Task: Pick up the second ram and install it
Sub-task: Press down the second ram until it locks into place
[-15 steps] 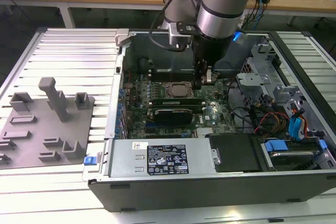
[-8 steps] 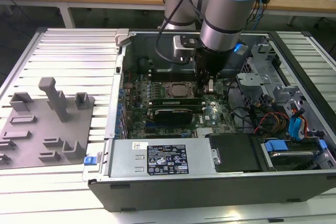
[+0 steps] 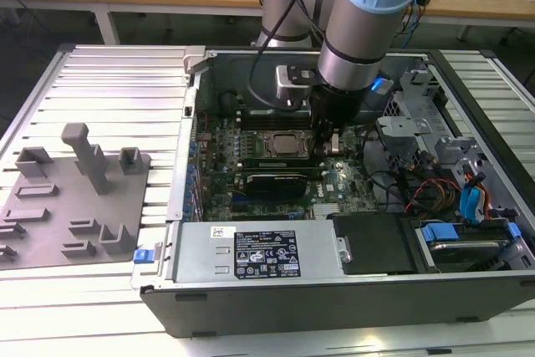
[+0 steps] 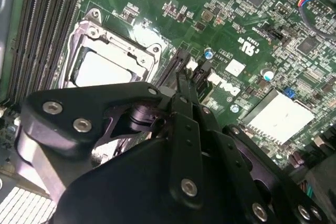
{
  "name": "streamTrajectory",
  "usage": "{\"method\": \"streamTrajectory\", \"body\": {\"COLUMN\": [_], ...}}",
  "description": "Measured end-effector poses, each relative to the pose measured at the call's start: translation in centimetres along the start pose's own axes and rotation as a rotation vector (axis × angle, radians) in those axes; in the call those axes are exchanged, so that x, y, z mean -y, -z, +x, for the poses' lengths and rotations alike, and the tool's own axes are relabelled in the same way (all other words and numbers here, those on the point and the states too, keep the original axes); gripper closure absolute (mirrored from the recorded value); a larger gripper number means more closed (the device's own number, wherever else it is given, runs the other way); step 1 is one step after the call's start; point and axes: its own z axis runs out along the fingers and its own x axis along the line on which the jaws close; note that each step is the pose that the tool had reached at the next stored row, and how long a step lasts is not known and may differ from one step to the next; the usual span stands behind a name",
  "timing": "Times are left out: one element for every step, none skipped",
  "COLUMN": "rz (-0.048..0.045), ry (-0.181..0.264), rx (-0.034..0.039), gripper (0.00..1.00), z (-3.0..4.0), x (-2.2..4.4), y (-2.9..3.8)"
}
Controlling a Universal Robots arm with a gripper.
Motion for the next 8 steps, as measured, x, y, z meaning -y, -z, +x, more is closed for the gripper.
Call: {"method": "streamTrajectory", "body": {"rz": [0.0007, 0.0027, 0.0057, 0.0073, 0.0096, 0.0113, 0.0120, 0.0127], "ry": [0.000, 0.000, 0.000, 0.001, 0.001, 0.001, 0.001, 0.001], "rx": [-0.0007, -0.0006, -0.0006, -0.0007, -0.0009, -0.0007, -0.0009, -0.0008], "gripper": [0.89, 0.89, 0.89, 0.89, 0.89, 0.89, 0.89, 0.89], "z": [-0.01, -0.02, -0.02, -0.02, -0.02, -0.03, -0.04, -0.05], "x": [-0.03, -0.12, -0.46, -0.82, -1.61, -2.74, -3.63, -4.50], "y": [0.27, 0.36, 0.36, 0.35, 0.33, 0.26, 0.22, 0.17]}}
